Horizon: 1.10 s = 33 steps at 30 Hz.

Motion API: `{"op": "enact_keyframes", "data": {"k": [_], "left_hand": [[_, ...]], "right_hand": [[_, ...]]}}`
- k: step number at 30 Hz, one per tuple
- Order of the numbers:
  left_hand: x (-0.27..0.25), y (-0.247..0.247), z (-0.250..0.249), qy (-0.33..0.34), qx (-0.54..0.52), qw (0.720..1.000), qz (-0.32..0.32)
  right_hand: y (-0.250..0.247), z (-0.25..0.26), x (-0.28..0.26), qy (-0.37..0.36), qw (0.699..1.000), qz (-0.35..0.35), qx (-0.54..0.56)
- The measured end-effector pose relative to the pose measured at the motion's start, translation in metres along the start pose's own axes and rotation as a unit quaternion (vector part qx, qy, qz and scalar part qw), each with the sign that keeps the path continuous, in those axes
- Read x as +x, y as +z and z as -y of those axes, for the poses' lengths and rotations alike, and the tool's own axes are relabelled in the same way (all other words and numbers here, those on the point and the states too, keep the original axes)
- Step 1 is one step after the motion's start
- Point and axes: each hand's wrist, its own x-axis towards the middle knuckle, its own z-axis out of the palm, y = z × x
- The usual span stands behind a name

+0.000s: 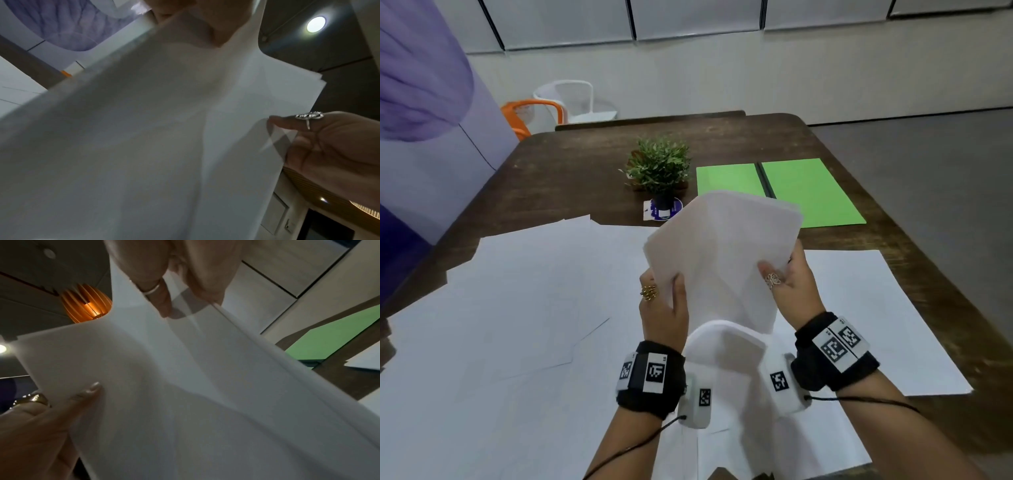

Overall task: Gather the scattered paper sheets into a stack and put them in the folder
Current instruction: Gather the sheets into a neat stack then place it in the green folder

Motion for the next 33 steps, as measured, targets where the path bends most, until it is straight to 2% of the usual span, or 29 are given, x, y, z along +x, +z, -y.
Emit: {"op": "enact_keyframes", "data": {"k": [2, 4, 7, 9, 11, 15, 18, 21, 25, 29, 33], "left_hand": [[-0.004, 0.0, 0.006, -0.011, -0.01, 1.0, 0.012], [-0.015, 0.002, 0.023, -0.051, 0.017, 0.998, 0.044], [-0.032, 0.013, 0.059, -0.093, 0.098, 0.985, 0.105], [-0.038, 0.022, 0.076, -0.117, 0.136, 0.972, 0.155], [-0.037, 0.029, 0.076, -0.116, 0.142, 0.968, 0.17], [-0.024, 0.059, 0.033, -0.054, 0.089, 0.979, 0.174], [-0.025, 0.098, 0.003, -0.113, 0.046, 0.962, 0.244], [-0.044, 0.142, -0.003, -0.165, 0.054, 0.927, 0.333], [-0.076, 0.191, 0.005, -0.174, 0.122, 0.872, 0.442], [-0.097, 0.222, 0.005, -0.166, 0.145, 0.837, 0.5], [-0.117, 0.235, 0.004, -0.17, 0.17, 0.815, 0.527]], "right_hand": [[-0.003, -0.015, -0.001, 0.022, 1.0, 0.011, -0.012], [-0.008, -0.046, -0.003, 0.074, 0.989, 0.04, -0.12], [-0.018, -0.093, -0.01, 0.179, 0.943, 0.134, -0.245], [-0.022, -0.11, -0.015, 0.213, 0.928, 0.152, -0.267], [-0.029, -0.115, -0.017, 0.217, 0.934, 0.107, -0.265], [-0.061, -0.095, -0.008, 0.16, 0.948, -0.079, -0.264], [-0.1, -0.085, -0.009, 0.167, 0.929, -0.172, -0.283], [-0.144, -0.091, -0.015, 0.21, 0.89, -0.201, -0.351], [-0.197, -0.104, -0.026, 0.263, 0.844, -0.197, -0.423], [-0.233, -0.116, -0.029, 0.306, 0.814, -0.172, -0.462], [-0.252, -0.131, -0.034, 0.336, 0.793, -0.172, -0.478]]}}
